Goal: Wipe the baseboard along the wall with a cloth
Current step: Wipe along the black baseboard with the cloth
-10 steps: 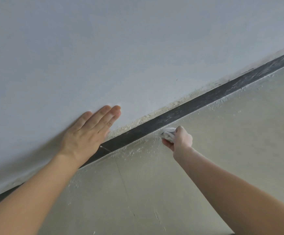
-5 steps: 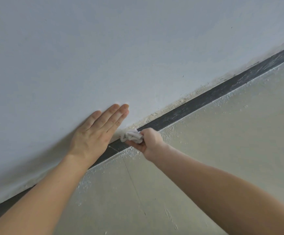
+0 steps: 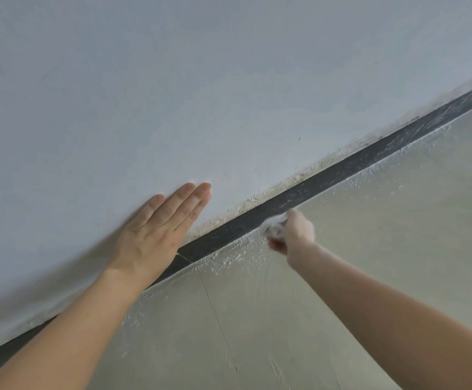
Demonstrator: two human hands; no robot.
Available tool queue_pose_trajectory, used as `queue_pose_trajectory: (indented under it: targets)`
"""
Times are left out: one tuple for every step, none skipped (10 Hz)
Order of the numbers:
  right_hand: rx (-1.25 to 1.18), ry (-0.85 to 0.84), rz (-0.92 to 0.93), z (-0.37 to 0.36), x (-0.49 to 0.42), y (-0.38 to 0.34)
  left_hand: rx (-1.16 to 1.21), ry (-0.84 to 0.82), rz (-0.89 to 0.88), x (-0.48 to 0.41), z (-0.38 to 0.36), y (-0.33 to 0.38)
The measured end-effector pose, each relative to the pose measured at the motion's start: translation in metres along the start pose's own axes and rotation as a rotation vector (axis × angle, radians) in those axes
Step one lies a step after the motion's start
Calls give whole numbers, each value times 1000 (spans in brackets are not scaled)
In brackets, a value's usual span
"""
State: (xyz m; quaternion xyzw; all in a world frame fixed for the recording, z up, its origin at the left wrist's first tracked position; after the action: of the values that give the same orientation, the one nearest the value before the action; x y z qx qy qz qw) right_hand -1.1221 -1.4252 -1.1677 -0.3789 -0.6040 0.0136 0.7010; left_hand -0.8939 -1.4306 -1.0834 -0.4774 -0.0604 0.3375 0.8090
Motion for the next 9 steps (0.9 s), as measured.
queue_pose_trajectory:
  targets:
    - [53,-264,-173,-38,6,51,10,7,8,-2,2,0]
    - [18,-436,-235,-71,21,79,20,19,7,-2,4,0]
    - [-6,-537,-227,-90,35,75,10,8,-3,-2,5,0]
    - [-30,-446,-157,-86,26,54,24,7,17,-3,6,-1]
    - [-76,-286,-68,-59,4,25,4,26,17,-1,5,-1]
    - [-194,-150,35,-23,-18,-4,13,18,14,-1,5,-1]
    - [-391,25,45,8,-16,-24,18,2,19,-2,5,-2]
    - [-397,159,52,19,-15,-22,23,15,21,-2,5,-1]
    - [-71,28,26,0,0,4,35,23,21,-4,7,-1]
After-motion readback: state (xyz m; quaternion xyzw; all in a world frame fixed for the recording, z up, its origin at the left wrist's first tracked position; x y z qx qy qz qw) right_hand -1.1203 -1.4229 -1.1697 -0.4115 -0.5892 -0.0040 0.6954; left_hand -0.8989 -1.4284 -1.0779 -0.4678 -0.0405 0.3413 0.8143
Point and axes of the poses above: each hand's wrist, its own x-axis away from the middle knuckle, its own z-axis out of the back of the hand, y = z × x, the point moved 3 cm from there along -x, towards the middle knuckle, and after that the axes turned 3 degrees about x, right-handed, at the moved point
